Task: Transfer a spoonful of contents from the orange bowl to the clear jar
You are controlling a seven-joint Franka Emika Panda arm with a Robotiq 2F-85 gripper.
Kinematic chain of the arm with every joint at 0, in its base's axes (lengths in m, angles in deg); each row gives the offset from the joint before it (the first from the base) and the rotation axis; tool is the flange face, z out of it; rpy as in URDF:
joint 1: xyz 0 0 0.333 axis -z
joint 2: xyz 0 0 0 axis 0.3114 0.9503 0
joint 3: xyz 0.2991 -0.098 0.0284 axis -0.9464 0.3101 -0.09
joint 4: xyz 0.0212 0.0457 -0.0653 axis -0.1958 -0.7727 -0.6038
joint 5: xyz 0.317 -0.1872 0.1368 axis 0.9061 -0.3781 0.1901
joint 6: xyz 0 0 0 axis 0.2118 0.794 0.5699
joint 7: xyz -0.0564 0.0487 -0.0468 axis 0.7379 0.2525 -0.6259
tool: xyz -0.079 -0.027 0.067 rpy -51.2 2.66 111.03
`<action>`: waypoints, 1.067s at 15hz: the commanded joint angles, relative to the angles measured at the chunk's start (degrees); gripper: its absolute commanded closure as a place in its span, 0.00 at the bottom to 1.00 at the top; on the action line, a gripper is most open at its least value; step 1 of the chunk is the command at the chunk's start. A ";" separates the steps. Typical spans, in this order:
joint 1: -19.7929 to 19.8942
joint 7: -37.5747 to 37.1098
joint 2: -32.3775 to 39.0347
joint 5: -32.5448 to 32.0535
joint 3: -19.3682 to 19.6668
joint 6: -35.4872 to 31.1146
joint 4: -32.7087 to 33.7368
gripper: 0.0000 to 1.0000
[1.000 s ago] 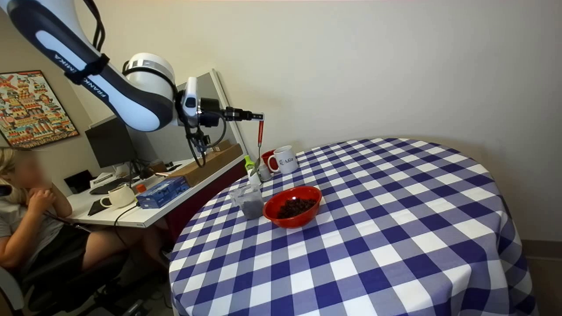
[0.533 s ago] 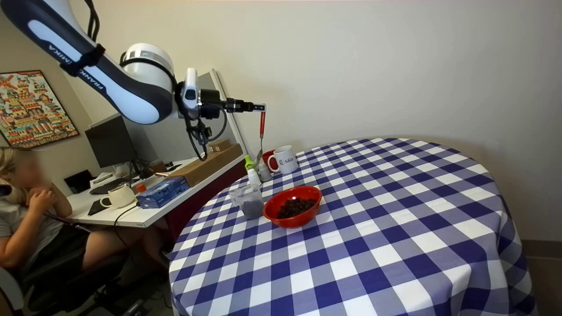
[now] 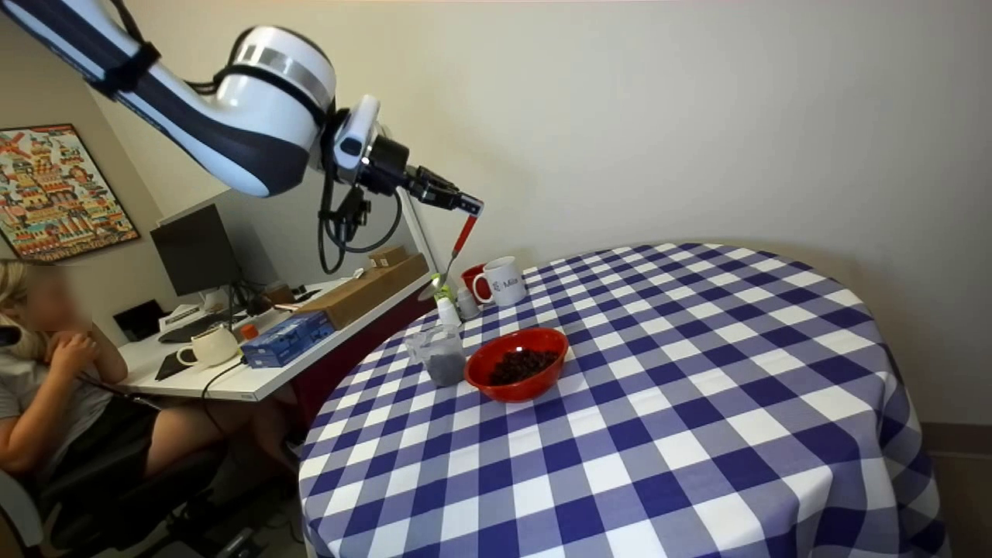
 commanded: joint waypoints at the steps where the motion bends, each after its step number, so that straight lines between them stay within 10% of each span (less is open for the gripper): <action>1: 4.64 9.09 -7.14 12.48 4.53 -5.66 -6.39 0.95; 8: 8.49 32.18 -9.57 39.26 9.72 -9.38 -14.59 0.95; 16: 9.81 40.18 -8.10 49.66 12.05 -9.45 -21.53 0.95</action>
